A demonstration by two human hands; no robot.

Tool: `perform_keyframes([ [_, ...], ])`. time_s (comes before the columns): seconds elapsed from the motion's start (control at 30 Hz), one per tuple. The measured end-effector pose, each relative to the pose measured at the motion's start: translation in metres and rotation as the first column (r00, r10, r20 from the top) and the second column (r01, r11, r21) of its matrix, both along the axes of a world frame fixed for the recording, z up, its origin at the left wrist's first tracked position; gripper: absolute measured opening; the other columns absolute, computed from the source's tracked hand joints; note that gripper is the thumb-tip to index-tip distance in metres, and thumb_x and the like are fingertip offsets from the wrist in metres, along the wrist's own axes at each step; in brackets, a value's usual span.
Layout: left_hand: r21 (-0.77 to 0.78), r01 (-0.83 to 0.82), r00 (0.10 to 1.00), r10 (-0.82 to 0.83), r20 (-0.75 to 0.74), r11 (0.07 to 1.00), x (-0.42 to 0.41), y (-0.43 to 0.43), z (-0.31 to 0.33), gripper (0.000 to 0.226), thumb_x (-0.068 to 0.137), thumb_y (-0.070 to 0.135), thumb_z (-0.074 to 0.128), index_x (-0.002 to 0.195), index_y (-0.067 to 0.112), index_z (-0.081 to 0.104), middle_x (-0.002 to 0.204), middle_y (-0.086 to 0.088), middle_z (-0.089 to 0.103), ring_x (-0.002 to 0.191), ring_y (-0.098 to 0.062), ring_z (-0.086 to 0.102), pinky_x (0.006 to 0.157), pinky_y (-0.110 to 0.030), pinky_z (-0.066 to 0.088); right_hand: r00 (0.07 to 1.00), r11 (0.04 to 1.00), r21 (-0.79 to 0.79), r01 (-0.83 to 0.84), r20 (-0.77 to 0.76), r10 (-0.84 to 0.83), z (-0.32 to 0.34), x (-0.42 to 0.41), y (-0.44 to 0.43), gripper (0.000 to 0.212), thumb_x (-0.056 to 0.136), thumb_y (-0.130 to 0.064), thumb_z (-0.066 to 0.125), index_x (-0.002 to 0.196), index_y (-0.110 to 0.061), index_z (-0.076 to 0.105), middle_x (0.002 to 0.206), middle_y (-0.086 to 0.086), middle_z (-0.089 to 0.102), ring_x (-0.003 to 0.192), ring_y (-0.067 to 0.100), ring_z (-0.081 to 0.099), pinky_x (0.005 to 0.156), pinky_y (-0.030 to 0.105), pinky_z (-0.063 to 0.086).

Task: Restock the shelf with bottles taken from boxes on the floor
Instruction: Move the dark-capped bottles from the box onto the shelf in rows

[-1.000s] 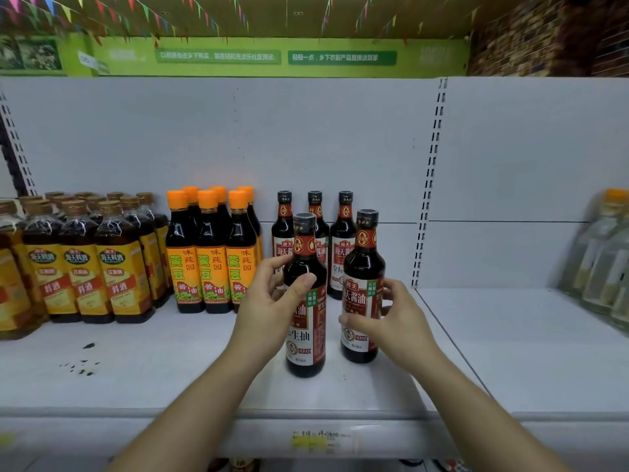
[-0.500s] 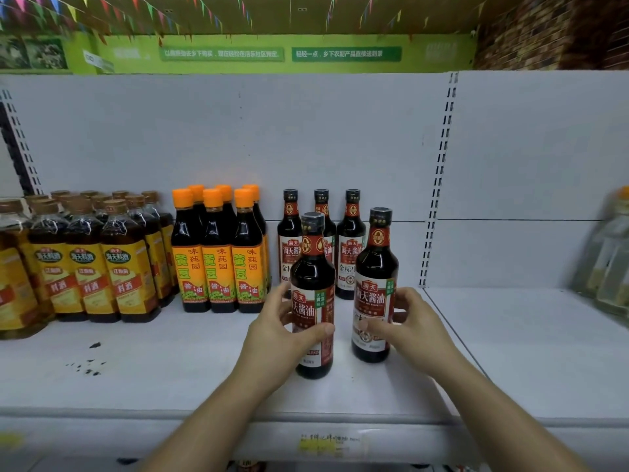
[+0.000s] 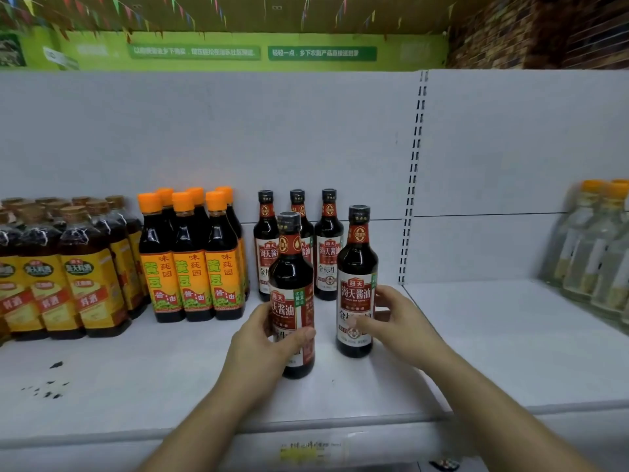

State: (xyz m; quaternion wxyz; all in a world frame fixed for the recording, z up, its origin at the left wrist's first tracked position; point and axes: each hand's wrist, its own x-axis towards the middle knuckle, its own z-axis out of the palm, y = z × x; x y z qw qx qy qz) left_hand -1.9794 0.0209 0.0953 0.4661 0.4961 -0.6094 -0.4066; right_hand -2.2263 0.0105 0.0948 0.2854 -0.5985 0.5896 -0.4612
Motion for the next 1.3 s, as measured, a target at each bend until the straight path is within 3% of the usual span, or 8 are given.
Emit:
perform_keyframes([
  [0.17,0.002,-0.014,1.0,0.014,0.003,1.0,-0.002,0.0,0.001,0.062,0.082,0.034,0.083,0.135,0.038,0.053,0.119,0.025,0.063,0.117,-0.004,0.058,0.101,-0.031,0.047,1.0,1.0,0.003,0.022,0.016,-0.022,-0.002,-0.006,-0.008,0.072,0.073,-0.043,0.09,0.135,-0.029,0.057,0.126,-0.015,0.068,0.108,0.006,0.07,0.1,0.042,0.056],
  [0.33,0.002,-0.019,1.0,0.019,0.018,1.0,-0.002,-0.001,0.0,0.055,0.081,0.036,0.084,0.127,0.042,0.054,0.123,0.022,0.066,0.118,-0.003,0.059,0.103,-0.034,0.049,1.0,1.0,0.004,0.023,-0.007,-0.023,0.001,-0.01,-0.018,0.062,0.079,-0.036,0.088,0.133,-0.028,0.059,0.124,-0.015,0.068,0.103,0.003,0.069,0.086,0.026,0.055],
  [0.53,-0.005,-0.024,0.999,0.024,0.03,1.0,-0.002,-0.002,0.0,0.054,0.081,0.036,0.083,0.125,0.044,0.053,0.12,0.025,0.065,0.117,-0.003,0.058,0.103,-0.034,0.048,0.997,0.999,0.003,0.047,-0.053,-0.047,0.003,-0.017,-0.032,0.06,0.084,-0.034,0.083,0.138,-0.026,0.057,0.127,-0.013,0.065,0.101,0.006,0.069,0.08,0.023,0.051],
  [0.7,-0.001,-0.032,0.999,0.032,0.041,0.999,-0.002,-0.002,0.001,0.061,0.082,0.036,0.083,0.134,0.038,0.053,0.122,0.023,0.064,0.12,-0.005,0.058,0.106,-0.036,0.048,0.994,0.997,0.006,0.074,-0.079,-0.073,0.004,-0.024,-0.047,0.057,0.086,-0.036,0.081,0.137,-0.029,0.057,0.124,-0.012,0.067,0.104,0.009,0.068,0.093,0.035,0.055],
  [1.1,0.004,-0.053,0.998,0.053,0.041,0.999,-0.003,0.0,0.001,0.066,0.081,0.036,0.083,0.139,0.034,0.052,0.113,0.03,0.061,0.116,-0.003,0.057,0.103,-0.032,0.047,0.988,0.994,0.005,0.108,-0.11,-0.107,0.005,-0.035,-0.079,0.063,0.091,-0.037,0.076,0.144,-0.019,0.048,0.13,-0.008,0.063,0.109,0.015,0.066,0.093,0.033,0.051],
  [1.3,0.004,-0.047,0.998,0.047,0.042,0.999,-0.003,-0.002,0.0,0.062,0.079,0.037,0.085,0.131,0.041,0.053,0.116,0.03,0.062,0.114,0.0,0.059,0.104,-0.032,0.049,0.987,0.993,0.013,0.115,-0.112,-0.113,0.004,-0.036,-0.093,0.059,0.094,-0.035,0.073,0.143,-0.016,0.046,0.133,-0.004,0.061,0.109,0.016,0.064,0.092,0.033,0.05],
])
